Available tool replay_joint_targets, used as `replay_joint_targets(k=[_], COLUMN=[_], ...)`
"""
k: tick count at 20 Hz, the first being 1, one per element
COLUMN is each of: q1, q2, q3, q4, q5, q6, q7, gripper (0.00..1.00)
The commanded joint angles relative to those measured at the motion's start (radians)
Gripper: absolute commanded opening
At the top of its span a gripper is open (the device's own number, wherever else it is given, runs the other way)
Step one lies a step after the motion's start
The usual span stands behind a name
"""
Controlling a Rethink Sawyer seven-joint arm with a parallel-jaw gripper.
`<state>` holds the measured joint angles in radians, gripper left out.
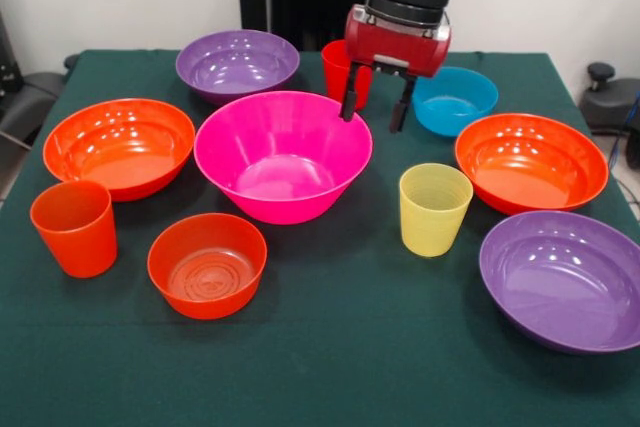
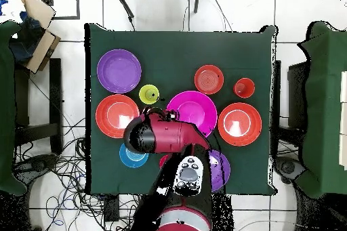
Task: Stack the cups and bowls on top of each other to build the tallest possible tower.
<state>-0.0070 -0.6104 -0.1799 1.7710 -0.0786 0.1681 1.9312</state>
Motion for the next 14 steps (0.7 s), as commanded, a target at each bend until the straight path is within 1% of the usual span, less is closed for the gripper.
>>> replay_joint_targets(k=[1,5,8,10,14], q1=[-0.046,-0.056,-0.065,-0.085,-0.142], q2=[0.129,0.179,0.199,0.207,0.196], q3=[0.110,0.124,0.136,0.160,0.228], q4=[0.008,0.002,0.003,0.002,0.012], q5=[-0.036,-0.041,-0.040,-0.045,-0.064], q6=[-0.077,-0.143,-0.170,-0.173,-0.147], q7=[0.098,0.110,0.113,0.100,0.060], gripper=[1.00,1.00,1.00,1.00,1.00])
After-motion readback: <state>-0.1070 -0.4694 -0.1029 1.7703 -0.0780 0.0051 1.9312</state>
